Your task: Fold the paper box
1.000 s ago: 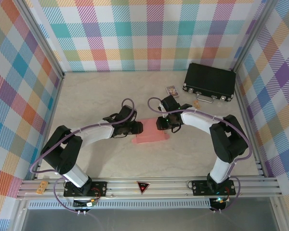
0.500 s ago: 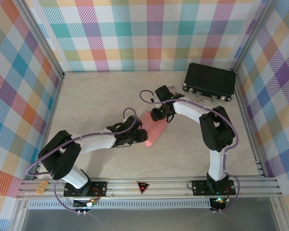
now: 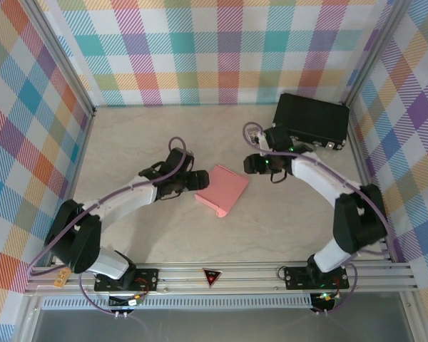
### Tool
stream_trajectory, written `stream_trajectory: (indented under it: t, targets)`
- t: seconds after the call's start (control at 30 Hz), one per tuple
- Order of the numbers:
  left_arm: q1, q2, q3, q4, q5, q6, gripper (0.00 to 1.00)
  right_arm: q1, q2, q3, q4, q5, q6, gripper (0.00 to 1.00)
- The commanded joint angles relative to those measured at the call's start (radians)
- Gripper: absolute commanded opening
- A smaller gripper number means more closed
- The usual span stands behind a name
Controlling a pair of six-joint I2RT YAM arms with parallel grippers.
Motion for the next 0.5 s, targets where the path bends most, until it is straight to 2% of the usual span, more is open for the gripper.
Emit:
stream_trajectory:
  t: [0.0, 0.1, 0.2, 0.27, 0.47]
  targets:
    - [0.047, 0.116, 0.081, 0.005, 0.143, 0.199, 0.78, 0.009, -0.058, -0.166, 0.15, -0.179, 0.178, 0.58]
    - [0.073, 0.222, 0.15, 0.006, 0.197, 0.246, 0.78, 0.009, -0.097, -0.317, 0.346, -0.283, 0.3, 0.6]
    - [0.08, 0.287, 0.187, 0.01, 0.226, 0.268, 0.76, 0.013, -0.101, -0.413, 0.498, -0.328, 0.389, 0.6]
    - [0.079, 0.301, 0.19, 0.018, 0.247, 0.266, 0.75, 0.015, -0.085, -0.436, 0.551, -0.333, 0.413, 0.61]
    - [0.064, 0.287, 0.145, 0.06, 0.308, 0.202, 0.63, 0.022, 0.034, -0.435, 0.703, -0.384, 0.467, 0.61]
